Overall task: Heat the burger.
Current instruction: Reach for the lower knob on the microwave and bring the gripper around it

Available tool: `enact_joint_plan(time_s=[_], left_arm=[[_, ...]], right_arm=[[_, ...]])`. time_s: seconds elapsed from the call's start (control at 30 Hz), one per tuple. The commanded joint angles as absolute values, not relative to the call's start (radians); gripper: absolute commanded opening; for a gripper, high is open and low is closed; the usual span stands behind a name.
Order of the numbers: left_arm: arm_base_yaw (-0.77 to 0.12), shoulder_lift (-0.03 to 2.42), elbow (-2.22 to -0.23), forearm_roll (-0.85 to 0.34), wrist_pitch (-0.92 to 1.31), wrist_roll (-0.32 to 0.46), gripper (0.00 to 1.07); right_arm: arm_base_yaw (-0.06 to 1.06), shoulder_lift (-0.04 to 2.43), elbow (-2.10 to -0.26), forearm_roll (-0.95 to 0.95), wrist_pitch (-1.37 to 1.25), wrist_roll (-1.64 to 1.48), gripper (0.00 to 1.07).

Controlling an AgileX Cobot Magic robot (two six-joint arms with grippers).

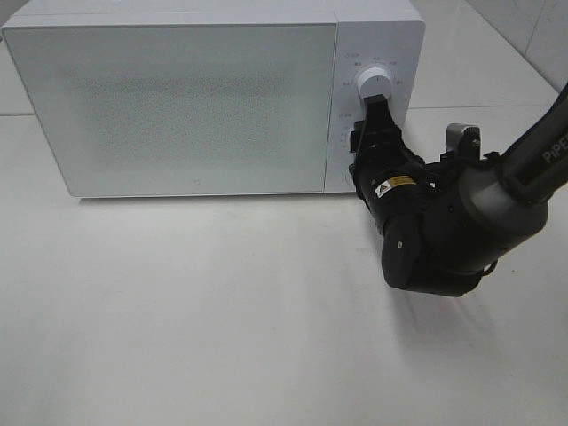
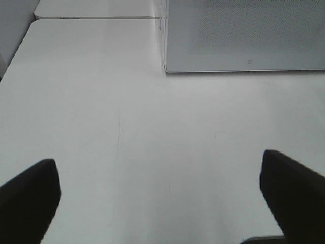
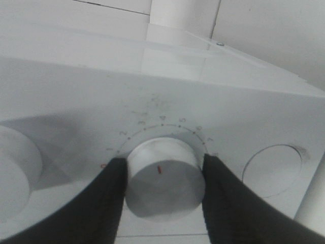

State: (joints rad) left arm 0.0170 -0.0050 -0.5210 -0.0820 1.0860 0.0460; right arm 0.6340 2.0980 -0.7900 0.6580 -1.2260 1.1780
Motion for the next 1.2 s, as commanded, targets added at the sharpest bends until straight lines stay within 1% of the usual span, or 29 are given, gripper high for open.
enact_joint_plan(time_s=[0.03, 0.2, 0.3, 0.47, 0.67, 0.9, 1.2], left_arm=[[0.02, -0.012, -0.518, -0.085, 1.073, 0.045, 1.0], [0.02, -0.012, -0.518, -0.085, 1.073, 0.045, 1.0], [0.02, -0.012, -0.518, -0.085, 1.073, 0.045, 1.0], [0.02, -0.012, -0.518, -0.085, 1.073, 0.045, 1.0], [0.02, -0.012, -0.518, -0.085, 1.073, 0.045, 1.0], [0.02, -0.012, -0.518, -0.085, 1.073, 0.045, 1.0], [0.02, -0.012, -0.518, -0.085, 1.073, 0.045, 1.0]], right_arm=[[0.644, 2.091, -0.823, 0.481, -1.401, 1.253, 0.07], [0.644, 2.091, -0.823, 0.484, -1.401, 1.39, 0.07], [0.644, 2.091, -0.823, 0.486, -1.401, 1.405, 0.07], [0.644, 2.091, -0.823, 0.49, -1.401, 1.516, 0.07], [0.644, 2.091, -0.823, 0.49, -1.401, 1.556, 0.07], [0.644, 2.091, -0.823, 0.493, -1.401, 1.682, 0.07], [0.644, 2.091, -0.823, 0.509, -1.401, 1.708, 0.06]])
